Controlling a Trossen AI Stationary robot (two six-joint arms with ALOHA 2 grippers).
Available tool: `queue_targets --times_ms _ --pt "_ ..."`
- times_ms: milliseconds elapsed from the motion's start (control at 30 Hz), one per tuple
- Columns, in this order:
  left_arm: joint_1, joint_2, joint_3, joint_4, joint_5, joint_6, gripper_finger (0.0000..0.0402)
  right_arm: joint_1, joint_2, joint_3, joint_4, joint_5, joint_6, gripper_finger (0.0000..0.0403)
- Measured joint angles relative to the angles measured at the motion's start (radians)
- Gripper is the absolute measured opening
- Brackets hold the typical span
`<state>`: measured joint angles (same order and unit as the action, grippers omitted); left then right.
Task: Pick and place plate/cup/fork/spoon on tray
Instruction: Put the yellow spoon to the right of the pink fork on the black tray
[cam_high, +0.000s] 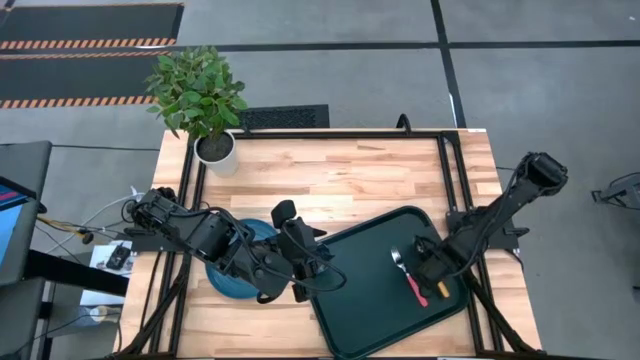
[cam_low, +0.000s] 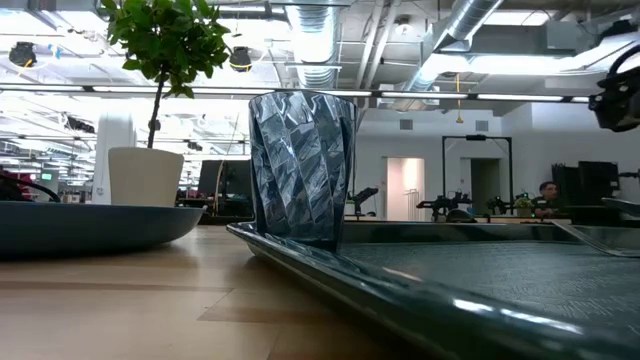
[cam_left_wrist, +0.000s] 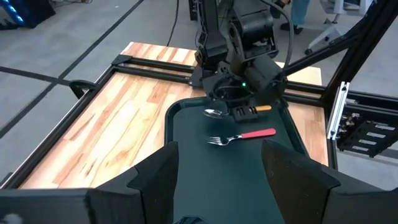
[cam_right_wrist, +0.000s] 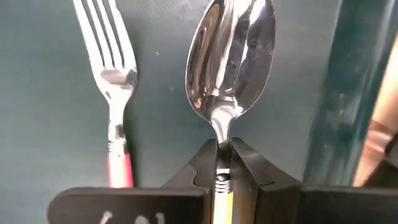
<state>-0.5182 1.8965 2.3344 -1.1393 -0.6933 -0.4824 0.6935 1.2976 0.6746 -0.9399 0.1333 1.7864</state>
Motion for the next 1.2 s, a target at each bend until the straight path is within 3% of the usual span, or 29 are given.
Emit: queue_targets --times_ms 433,733,1200 --pt "0.0 0.0 0.0 0.0 -0.002 -0.01 0.022 -0.035 0.018 0.0 0.043 0.051 -0.014 0.0049" --pt "0.0 0.0 0.0 -0.013 -0.003 -0.011 0.022 -0.019 0.125 0.001 0.112 0.025 -0.03 0.0049" --pt "0.0 0.0 0.0 -0.014 -0.008 -0.011 0.022 -0.02 0.122 0.0 0.115 0.021 -0.033 0.0049"
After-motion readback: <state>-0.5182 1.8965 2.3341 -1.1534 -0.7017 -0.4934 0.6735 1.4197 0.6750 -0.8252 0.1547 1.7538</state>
